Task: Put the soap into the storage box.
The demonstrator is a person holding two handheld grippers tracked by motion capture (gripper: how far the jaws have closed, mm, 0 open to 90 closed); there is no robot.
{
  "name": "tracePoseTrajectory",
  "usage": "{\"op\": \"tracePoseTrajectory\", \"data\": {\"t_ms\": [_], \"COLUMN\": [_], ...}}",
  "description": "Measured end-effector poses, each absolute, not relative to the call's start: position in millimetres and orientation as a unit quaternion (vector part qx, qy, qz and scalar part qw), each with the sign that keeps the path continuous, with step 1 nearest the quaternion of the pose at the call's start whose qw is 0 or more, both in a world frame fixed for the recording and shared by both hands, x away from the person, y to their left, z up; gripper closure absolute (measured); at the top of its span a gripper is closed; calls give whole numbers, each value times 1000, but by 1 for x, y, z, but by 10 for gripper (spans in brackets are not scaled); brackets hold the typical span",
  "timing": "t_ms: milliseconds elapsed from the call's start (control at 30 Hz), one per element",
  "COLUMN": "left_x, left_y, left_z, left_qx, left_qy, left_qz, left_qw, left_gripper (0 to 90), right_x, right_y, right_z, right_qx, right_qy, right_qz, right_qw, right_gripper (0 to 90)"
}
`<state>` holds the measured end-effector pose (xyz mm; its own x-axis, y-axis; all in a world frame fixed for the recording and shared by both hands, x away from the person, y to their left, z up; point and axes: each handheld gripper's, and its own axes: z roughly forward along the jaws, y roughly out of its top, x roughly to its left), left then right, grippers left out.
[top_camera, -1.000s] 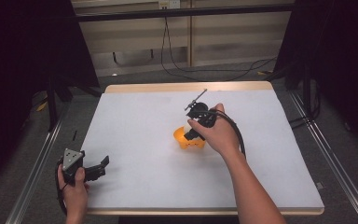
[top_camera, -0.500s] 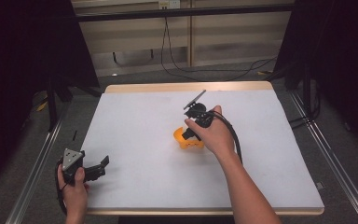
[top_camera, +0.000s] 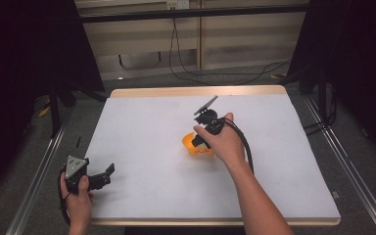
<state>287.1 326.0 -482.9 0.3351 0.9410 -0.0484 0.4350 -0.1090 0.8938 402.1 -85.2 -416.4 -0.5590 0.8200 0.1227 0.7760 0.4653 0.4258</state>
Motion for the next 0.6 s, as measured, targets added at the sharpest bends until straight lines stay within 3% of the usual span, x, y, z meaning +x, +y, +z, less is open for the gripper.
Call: {"op": "tracePoseTrajectory", "data": {"t_ms": [367, 600], "left_x": [287, 287], "left_y": [326, 326], "left_z": [-483, -483], "left_qx": [687, 687], "left_qy": [501, 501], "left_qz": [286, 286], "left_qw": [442, 442], "left_gripper": [13, 13], "right_x": [400, 397], "right_y": [-89, -97], "right_z": [-407, -406], "right_qx": [476, 468], "right_qy": [845, 848], "right_qz": [238, 243], "right_qw": [44, 50], "right_gripper": [236, 172]}}
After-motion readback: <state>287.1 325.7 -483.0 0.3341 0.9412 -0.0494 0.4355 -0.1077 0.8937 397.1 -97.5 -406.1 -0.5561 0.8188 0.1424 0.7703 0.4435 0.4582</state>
